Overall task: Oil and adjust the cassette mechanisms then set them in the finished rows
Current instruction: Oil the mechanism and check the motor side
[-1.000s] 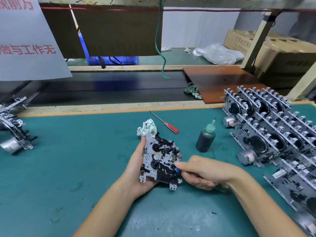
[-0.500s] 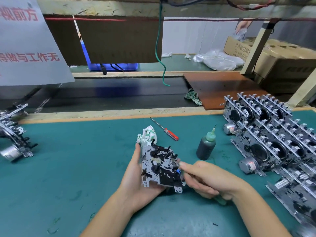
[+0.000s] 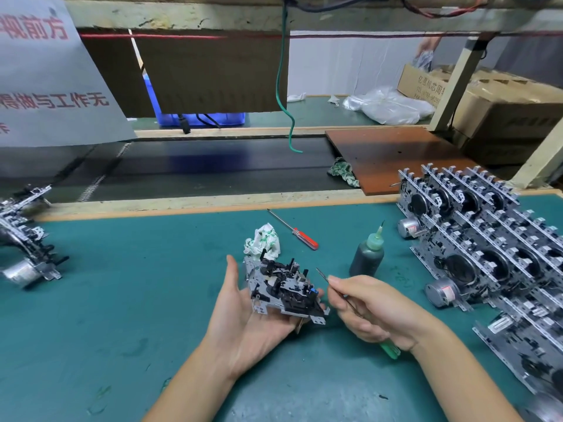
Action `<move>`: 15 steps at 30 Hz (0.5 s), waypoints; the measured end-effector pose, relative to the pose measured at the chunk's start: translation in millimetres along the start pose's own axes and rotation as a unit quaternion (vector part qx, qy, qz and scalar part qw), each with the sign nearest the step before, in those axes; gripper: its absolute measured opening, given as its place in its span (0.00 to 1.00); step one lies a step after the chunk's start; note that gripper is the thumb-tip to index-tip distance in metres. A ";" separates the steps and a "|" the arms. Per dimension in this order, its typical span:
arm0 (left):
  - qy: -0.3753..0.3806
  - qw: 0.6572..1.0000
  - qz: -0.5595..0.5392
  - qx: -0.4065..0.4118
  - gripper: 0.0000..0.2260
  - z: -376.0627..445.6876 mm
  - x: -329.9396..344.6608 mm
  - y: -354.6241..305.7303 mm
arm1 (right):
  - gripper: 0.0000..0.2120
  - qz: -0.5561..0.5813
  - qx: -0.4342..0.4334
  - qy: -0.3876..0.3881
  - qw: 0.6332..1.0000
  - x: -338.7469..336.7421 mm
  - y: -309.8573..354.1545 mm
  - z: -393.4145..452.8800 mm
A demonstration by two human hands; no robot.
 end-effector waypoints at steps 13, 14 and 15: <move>-0.015 0.999 0.040 -0.026 0.46 0.2 -5.9 -3.0 | 0.21 -0.058 -0.089 -0.103 0.989 -14.3 17.7 -0.9; -0.021 0.999 0.043 -0.017 0.43 1.7 -8.1 -5.7 | 0.20 -0.057 -0.108 -0.136 0.983 -20.7 19.0 -0.6; -0.028 0.998 0.048 -0.006 0.40 3.0 -10.1 -9.3 | 0.19 -0.066 -0.126 -0.168 0.975 -25.8 19.9 0.0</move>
Point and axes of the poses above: each hand's wrist, its own z-axis towards the middle knuckle, its own x-axis out of the palm, y = z × x, the point moved 9 cm from there along z, towards the middle knuckle
